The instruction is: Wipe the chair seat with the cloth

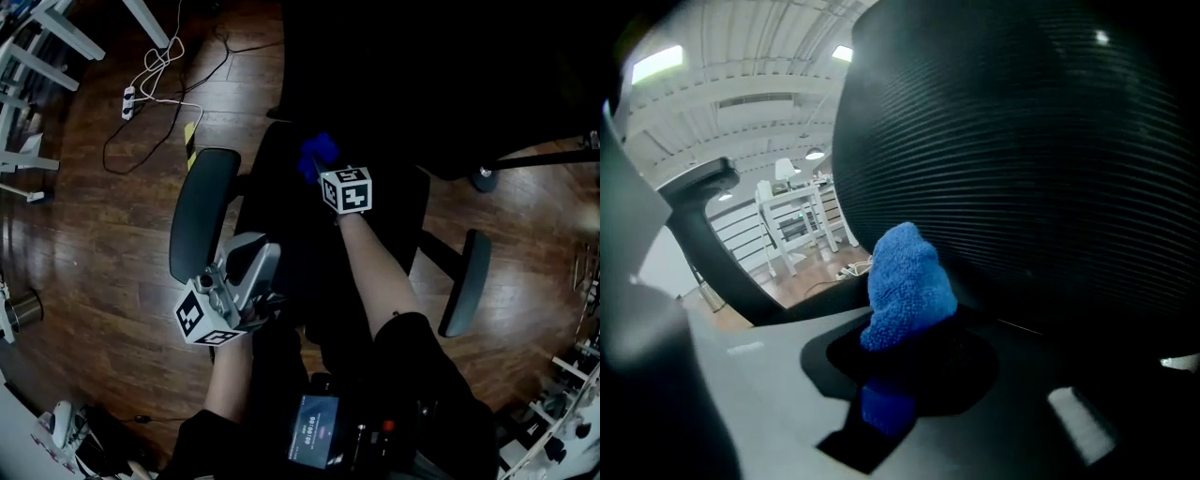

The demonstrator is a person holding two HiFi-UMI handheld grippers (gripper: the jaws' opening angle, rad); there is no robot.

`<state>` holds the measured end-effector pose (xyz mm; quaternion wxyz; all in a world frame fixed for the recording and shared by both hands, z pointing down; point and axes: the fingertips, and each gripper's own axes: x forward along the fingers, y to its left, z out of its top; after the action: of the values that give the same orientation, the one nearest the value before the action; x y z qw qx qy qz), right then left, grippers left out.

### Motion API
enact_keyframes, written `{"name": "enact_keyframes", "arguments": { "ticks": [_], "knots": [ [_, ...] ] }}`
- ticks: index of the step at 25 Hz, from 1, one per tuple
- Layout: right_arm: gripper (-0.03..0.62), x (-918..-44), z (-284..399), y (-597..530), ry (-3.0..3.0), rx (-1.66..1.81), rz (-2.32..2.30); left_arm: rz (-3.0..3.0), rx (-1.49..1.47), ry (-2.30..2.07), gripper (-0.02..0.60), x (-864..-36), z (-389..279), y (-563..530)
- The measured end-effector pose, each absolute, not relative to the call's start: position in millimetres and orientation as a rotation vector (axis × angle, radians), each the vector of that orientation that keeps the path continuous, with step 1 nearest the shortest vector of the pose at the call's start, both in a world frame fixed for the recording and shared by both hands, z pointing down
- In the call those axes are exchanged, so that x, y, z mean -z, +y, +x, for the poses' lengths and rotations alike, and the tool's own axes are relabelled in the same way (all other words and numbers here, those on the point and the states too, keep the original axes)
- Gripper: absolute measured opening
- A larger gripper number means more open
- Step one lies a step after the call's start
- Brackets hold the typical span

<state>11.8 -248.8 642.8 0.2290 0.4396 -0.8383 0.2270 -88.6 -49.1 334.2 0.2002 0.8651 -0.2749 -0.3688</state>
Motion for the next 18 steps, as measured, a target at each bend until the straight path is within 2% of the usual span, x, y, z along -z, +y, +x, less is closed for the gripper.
{"name": "enact_keyframes", "arguments": {
  "ticks": [11,14,18],
  "knots": [
    [0.094,-648,260,-196,-1.975,-0.680,1.690,2.424,1.007,-0.743,-0.006,-333,-70,-62],
    [0.094,-642,299,-185,-1.874,-0.699,1.803,2.418,0.995,-0.755,-0.006,-334,-69,-61],
    [0.094,-637,306,-182,-1.845,-0.691,1.839,2.417,0.974,-0.764,-0.006,-336,-69,-59]
  ]
}}
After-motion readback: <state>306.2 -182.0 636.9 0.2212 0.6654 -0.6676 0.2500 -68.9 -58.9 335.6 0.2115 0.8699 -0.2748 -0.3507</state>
